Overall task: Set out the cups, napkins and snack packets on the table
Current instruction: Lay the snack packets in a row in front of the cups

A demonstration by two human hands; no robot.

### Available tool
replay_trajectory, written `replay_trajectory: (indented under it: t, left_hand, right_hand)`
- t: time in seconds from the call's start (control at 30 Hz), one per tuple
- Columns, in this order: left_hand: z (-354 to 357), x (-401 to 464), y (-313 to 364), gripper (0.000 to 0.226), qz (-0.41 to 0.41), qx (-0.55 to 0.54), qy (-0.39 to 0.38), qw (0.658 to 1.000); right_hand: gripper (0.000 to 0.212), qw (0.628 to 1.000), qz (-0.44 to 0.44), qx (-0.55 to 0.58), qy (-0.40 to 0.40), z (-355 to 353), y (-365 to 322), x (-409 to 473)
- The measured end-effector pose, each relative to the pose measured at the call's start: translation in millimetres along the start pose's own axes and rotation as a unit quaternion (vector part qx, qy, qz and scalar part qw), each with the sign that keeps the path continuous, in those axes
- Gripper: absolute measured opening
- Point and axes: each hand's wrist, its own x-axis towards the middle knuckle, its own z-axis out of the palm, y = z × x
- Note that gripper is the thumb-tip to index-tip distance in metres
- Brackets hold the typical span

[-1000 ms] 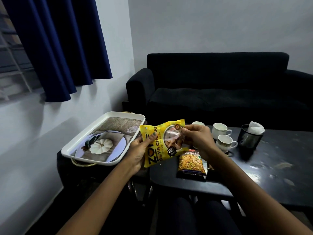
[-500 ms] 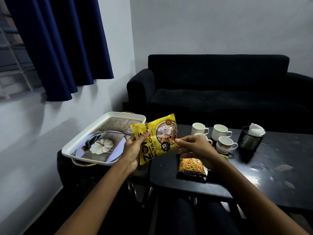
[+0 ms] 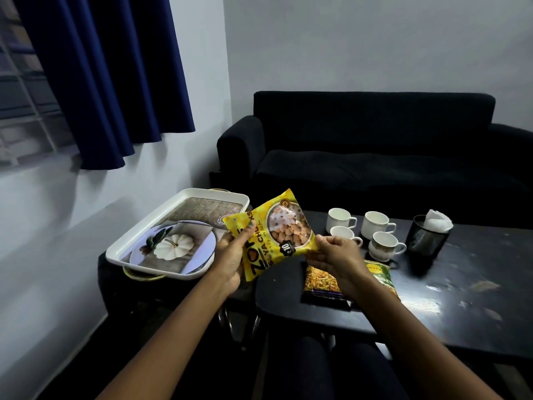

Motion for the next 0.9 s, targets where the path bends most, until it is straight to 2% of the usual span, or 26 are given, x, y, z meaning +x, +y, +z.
replay_trajectory:
  t: [0.1, 0.17, 0.23, 0.33, 0.4, 0.5, 0.6, 0.73, 0.83, 0.9]
  left_hand:
    - [-2, -1, 3, 0.026, 0.031, 0.054, 0.002, 0.998]
    - [-1, -2, 5, 0.021, 0.071, 0.121, -0.012, 0.990]
    - [2, -6, 7, 0.017, 0.112, 0.187, -0.054, 0.974]
    - [8, -12, 12, 0.028, 0.131, 0.269, -0.130, 0.945]
    - [11, -15, 17, 0.042, 0.141, 0.300, -0.161, 0.930]
    - [10, -16, 23, 0.055, 0.136, 0.295, -0.156, 0.933]
    - [6, -13, 29, 0.064, 0.140, 0.315, -0.140, 0.928]
    - [4, -9, 30, 0.060, 0.123, 0.246, -0.122, 0.954]
    - [5, -8, 21, 0.080, 0.055, 0.175, -0.105, 0.977]
    - [11, -11, 10, 0.096, 0.010, 0.167, -0.118, 0.979]
  right_hand:
    - [0.014, 0.994, -0.047, -0.094, 0.027, -1, 1, 1]
    - [0.028, 0.982, -0.110, -0.150, 0.031, -2, -6, 2]
    - [0.039, 0.954, -0.198, -0.223, 0.021, -1, -17, 1]
    - [0.048, 0.886, -0.272, -0.372, -0.048, 4, -31, 2]
    - [0.050, 0.878, -0.235, -0.398, -0.123, 7, -35, 2]
    - [0.032, 0.896, -0.180, -0.362, -0.183, 6, -34, 1]
    - [0.016, 0.934, -0.164, -0.264, -0.175, 5, -28, 0]
    - [0.015, 0.975, -0.125, -0.142, -0.115, -1, -20, 0]
    - [0.020, 0.992, -0.077, -0.080, -0.066, -10, -17, 1]
    - [0.038, 0.997, -0.039, -0.044, -0.052, -16, -15, 2]
